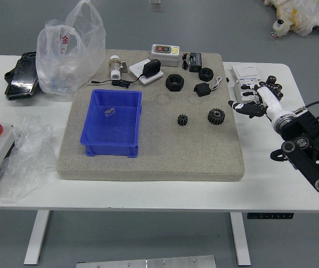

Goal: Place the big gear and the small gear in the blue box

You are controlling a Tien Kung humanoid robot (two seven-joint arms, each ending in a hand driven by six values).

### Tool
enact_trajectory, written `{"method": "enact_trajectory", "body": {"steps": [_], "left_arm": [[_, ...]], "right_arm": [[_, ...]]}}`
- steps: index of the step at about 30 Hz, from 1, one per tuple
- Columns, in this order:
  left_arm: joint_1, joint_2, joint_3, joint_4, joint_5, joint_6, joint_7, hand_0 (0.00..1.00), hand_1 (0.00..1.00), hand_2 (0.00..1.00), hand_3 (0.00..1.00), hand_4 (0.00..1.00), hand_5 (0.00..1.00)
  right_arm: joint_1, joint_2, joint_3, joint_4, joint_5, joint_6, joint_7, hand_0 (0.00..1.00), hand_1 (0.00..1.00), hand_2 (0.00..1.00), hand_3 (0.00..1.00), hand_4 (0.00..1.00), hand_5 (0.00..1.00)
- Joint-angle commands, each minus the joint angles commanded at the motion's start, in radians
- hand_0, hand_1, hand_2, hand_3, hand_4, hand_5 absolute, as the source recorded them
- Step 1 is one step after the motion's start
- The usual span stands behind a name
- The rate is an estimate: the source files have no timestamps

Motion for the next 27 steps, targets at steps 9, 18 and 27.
{"method": "enact_trajectory", "body": {"steps": [9, 18, 27], "left_arm": [[0.003, 0.002, -0.022, -0.004, 0.02, 0.003, 0.015, 0.65, 0.521, 0.558, 0.705, 0.671, 0.344], [0.003, 0.002, -0.037, -0.007, 0.035, 0.004, 0.025, 0.65, 0.522, 0.558, 0.705, 0.671, 0.344], [0.003, 0.002, -0.04, -0.007, 0.038, 0.004, 0.027, 0.65, 0.522, 0.558, 0.705, 0.671, 0.344]], "right_arm": [[0.088, 0.029, -0.151, -0.066, -0.248, 0.02, -0.048, 0.352, 0.662, 0.879, 0.896, 0.849, 0.341], [0.17, 0.07, -0.302, -0.152, -0.265, 0.026, -0.037, 0.348, 0.659, 0.878, 0.891, 0.857, 0.35], [0.195, 0.085, -0.365, -0.197, -0.206, 0.025, -0.026, 0.34, 0.651, 0.815, 0.882, 0.875, 0.371]]}}
